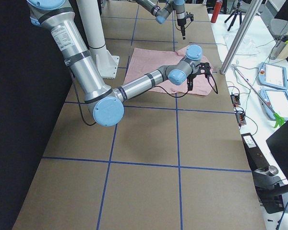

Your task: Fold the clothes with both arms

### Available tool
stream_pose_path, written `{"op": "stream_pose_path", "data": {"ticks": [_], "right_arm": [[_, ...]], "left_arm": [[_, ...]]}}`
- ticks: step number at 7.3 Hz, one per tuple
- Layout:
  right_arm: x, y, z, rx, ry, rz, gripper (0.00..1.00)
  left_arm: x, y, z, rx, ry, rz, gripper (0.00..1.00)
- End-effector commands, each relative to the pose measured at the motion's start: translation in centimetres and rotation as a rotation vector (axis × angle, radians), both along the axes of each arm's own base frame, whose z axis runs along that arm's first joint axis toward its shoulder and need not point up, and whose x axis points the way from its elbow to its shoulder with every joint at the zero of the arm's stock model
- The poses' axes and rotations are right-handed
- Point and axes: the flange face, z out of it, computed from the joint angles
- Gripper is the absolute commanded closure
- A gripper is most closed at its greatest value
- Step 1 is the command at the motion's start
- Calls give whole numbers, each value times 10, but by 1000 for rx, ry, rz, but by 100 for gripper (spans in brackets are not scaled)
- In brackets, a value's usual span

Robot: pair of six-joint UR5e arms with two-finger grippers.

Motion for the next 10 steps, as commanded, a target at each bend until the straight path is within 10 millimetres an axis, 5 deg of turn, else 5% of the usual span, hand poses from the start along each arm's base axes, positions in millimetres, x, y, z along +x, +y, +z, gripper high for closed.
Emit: {"op": "stream_pose_path", "data": {"ticks": [1, 3, 10], "right_arm": [[16, -3, -5, 26, -21, -19, 0], [22, 0, -5, 33, -18, -7, 0], [20, 0, -8, 33, -23, -11, 0]], "left_arm": [[12, -31, 15, 30, 7, -21, 18], [29, -62, 9, 48, -24, -56, 22], [37, -60, 18, 87, -28, -28, 28]]}}
